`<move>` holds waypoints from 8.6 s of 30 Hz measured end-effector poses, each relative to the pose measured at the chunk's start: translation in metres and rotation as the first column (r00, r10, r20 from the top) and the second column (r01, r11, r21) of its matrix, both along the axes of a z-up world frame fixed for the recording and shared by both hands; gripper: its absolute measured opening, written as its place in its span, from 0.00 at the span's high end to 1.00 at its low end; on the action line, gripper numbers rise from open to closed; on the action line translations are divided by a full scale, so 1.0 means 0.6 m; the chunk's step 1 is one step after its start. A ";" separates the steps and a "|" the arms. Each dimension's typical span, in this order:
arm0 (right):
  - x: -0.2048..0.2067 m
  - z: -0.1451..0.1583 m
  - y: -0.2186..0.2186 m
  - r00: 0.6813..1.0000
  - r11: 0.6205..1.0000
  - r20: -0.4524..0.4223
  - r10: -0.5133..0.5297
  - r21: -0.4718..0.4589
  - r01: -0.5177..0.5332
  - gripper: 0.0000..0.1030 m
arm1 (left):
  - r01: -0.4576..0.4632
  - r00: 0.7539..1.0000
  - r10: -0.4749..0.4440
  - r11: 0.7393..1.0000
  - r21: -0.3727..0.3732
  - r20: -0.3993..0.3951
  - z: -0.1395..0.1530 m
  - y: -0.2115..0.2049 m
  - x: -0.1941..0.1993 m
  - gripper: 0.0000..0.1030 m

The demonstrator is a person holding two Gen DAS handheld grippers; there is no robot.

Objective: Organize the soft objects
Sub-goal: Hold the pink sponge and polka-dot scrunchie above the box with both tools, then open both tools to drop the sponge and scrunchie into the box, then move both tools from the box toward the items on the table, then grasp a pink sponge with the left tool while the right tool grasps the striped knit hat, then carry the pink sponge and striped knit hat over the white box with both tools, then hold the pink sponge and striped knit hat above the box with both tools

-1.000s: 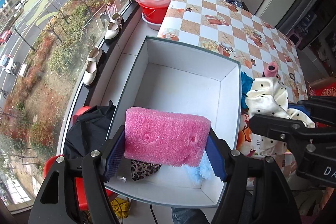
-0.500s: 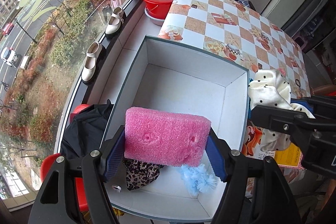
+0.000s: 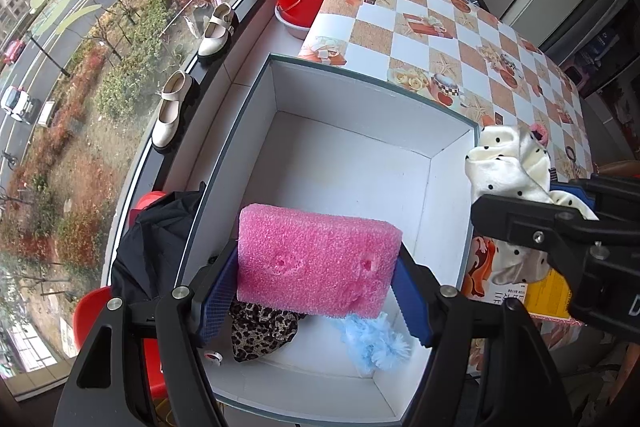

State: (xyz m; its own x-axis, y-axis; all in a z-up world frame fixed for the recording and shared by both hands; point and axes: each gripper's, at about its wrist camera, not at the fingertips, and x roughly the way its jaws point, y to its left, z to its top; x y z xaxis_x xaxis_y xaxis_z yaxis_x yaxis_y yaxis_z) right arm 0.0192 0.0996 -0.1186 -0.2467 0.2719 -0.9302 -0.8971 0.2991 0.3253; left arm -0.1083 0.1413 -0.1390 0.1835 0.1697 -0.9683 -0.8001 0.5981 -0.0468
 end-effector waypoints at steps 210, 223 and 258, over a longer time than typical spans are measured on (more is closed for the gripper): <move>0.059 -0.053 -0.500 0.902 0.903 -0.093 -0.422 -0.130 0.409 0.51 | 0.615 0.788 -0.612 0.781 -0.107 0.065 0.052 -0.304 0.134 0.50; 0.050 0.025 -0.346 0.959 0.960 -0.054 -0.279 0.004 0.279 0.51 | 0.401 0.912 -0.393 0.915 -0.055 0.116 0.088 -0.207 0.051 0.50; -0.019 0.019 -0.228 0.985 0.986 -0.054 -0.162 -0.038 0.160 0.51 | 0.260 0.962 -0.256 0.965 -0.033 0.091 0.063 -0.147 0.005 0.50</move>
State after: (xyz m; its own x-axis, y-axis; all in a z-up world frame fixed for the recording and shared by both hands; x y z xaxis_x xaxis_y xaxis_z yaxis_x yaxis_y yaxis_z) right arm 0.0080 -0.0374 -0.1070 -0.2549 0.2812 -0.9252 -0.8165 0.4500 0.3618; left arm -0.1054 0.0531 -0.1013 0.2976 0.0629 -0.9526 -0.6110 0.7792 -0.1394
